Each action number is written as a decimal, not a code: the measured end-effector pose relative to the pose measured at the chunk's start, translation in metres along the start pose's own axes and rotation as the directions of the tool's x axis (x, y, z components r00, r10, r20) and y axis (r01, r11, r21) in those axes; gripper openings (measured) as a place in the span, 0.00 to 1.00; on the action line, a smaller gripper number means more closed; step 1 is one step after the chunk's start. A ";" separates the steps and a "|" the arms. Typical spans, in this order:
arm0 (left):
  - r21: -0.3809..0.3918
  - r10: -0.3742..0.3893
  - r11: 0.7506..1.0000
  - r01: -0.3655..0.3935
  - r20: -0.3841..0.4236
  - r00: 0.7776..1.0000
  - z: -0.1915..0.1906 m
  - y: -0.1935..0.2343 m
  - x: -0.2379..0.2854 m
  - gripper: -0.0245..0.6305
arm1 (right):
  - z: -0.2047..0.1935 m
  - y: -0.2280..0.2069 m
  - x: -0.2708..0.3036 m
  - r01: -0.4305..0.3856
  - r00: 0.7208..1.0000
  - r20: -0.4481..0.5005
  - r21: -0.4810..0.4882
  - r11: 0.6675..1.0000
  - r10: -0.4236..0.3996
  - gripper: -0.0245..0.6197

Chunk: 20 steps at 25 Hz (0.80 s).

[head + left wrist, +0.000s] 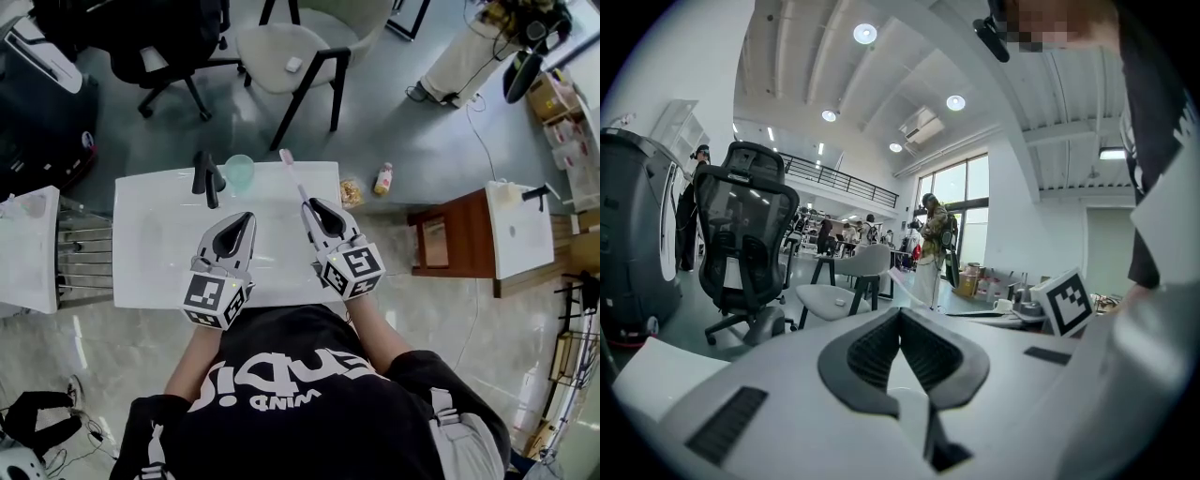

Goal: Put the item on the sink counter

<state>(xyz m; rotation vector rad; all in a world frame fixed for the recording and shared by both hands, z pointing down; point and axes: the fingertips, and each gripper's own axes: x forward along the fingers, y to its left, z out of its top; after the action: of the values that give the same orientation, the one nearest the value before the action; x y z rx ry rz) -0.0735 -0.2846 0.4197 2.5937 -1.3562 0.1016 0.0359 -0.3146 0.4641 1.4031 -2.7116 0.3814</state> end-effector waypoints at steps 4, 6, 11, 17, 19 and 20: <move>-0.004 0.005 1.000 -0.005 0.003 1.000 0.001 0.003 0.002 0.07 | -0.018 -0.011 0.012 0.011 0.999 -0.052 -0.024 1.000 -0.012 0.15; -0.008 0.008 1.000 -0.008 0.005 1.000 0.001 0.004 0.003 0.07 | -0.029 -0.018 0.019 0.016 0.996 -0.083 -0.043 0.999 -0.019 0.15; -0.017 0.015 1.000 -0.015 0.007 1.000 -0.002 0.006 0.006 0.07 | -0.058 -0.033 0.033 0.030 0.988 -0.151 -0.051 0.998 -0.037 0.15; -0.021 0.021 1.000 -0.021 0.003 1.000 -0.003 0.011 0.009 0.07 | -0.085 -0.051 0.052 0.045 0.972 -0.229 -0.048 0.998 -0.054 0.15; -0.023 0.025 0.999 -0.025 0.000 1.000 -0.004 0.013 0.011 0.07 | -0.092 -0.056 0.056 0.045 0.966 -0.254 -0.051 0.998 -0.056 0.15; -0.024 0.027 0.999 -0.027 -0.002 1.000 -0.004 0.014 0.011 0.07 | -0.096 -0.059 0.059 0.044 0.962 -0.265 -0.054 0.998 -0.057 0.15</move>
<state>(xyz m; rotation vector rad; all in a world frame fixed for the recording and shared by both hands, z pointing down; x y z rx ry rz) -0.0780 -0.3002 0.4278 2.5551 -1.3840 0.0916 0.0439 -0.3700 0.5777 1.3005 -2.4487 0.4627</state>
